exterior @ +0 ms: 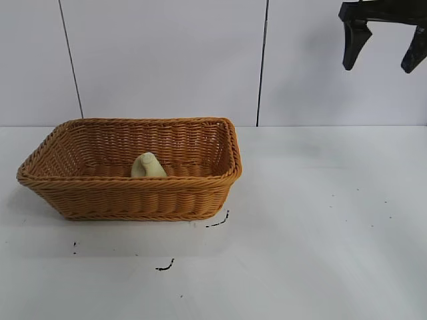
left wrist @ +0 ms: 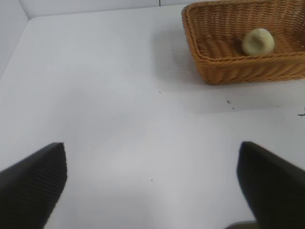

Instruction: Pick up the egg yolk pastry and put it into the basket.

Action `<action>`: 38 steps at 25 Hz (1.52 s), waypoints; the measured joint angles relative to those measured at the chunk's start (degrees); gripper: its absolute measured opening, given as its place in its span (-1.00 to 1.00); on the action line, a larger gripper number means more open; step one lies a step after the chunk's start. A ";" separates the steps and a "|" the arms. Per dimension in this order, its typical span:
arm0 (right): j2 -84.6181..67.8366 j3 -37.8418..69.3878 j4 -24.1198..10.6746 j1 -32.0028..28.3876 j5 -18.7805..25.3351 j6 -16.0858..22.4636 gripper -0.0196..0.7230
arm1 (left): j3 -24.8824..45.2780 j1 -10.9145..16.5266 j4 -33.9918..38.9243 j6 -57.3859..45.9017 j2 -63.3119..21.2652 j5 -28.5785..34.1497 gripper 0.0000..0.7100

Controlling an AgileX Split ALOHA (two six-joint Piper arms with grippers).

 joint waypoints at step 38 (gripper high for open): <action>-111.92 81.58 1.18 0.00 -10.57 -0.60 0.85 | 0.00 0.00 0.00 0.00 0.00 0.00 0.96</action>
